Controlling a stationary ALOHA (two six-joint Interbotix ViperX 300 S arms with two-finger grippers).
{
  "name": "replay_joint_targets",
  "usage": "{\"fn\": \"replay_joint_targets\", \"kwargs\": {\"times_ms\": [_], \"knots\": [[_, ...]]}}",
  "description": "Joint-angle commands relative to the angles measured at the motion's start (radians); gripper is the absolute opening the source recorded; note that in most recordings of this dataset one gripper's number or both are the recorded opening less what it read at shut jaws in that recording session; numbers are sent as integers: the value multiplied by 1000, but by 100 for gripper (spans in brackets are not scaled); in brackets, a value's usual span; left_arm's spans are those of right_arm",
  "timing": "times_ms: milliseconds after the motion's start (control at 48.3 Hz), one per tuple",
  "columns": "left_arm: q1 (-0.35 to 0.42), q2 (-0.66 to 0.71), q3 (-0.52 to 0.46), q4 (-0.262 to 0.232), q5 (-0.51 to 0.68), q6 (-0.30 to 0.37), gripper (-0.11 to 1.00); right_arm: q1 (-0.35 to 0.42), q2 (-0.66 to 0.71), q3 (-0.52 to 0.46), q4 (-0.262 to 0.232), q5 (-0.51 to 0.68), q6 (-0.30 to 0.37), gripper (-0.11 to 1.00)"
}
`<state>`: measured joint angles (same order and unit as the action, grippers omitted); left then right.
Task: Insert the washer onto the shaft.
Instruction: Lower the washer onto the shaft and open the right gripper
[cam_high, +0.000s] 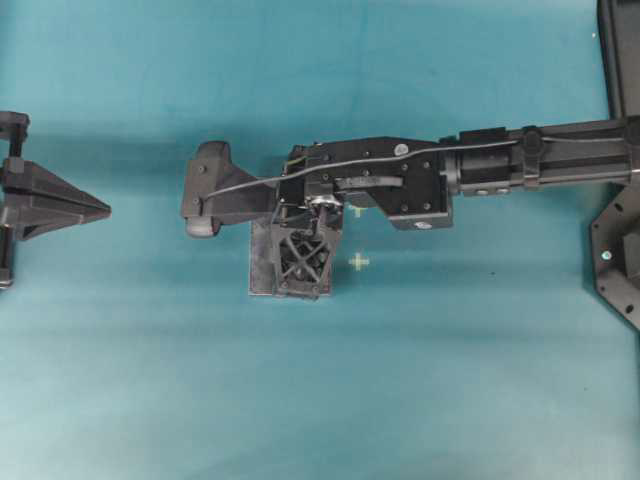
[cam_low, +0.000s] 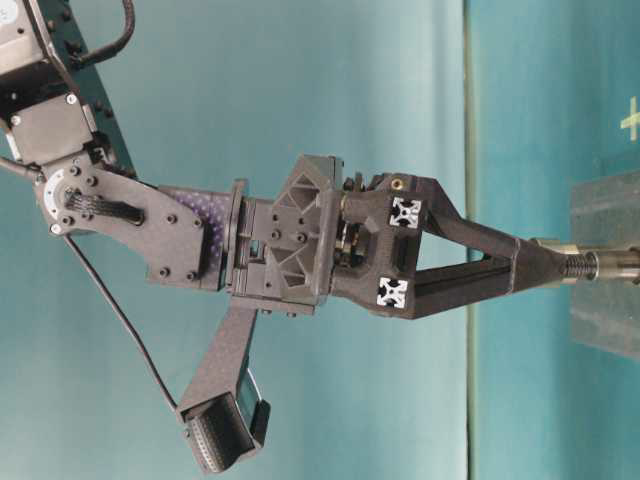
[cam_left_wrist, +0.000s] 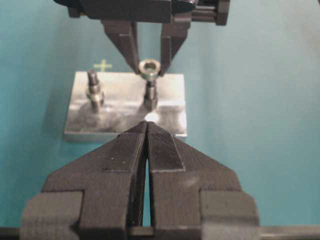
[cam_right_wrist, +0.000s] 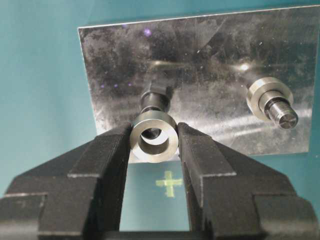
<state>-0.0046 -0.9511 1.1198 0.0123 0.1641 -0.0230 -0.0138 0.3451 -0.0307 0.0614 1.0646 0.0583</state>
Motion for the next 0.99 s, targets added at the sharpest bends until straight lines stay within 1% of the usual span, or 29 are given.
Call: {"fn": "replay_joint_targets", "kwargs": {"times_ms": [0,622,808,850,974], "knots": [[3,5,-15,2,-9,-2,0,-6,-20,-6,-2,-3,-11,35],[3,5,-12,2,-8,-2,0,-14,-21,-5,0,11,-12,35],[3,5,-14,2,-9,0,0,-14,-20,-6,18,28,-12,35],[3,5,-14,2,-8,0,0,-14,-21,-9,21,28,-12,38],[3,5,-14,2,-9,0,0,-12,-25,-15,26,28,-11,56]]}}
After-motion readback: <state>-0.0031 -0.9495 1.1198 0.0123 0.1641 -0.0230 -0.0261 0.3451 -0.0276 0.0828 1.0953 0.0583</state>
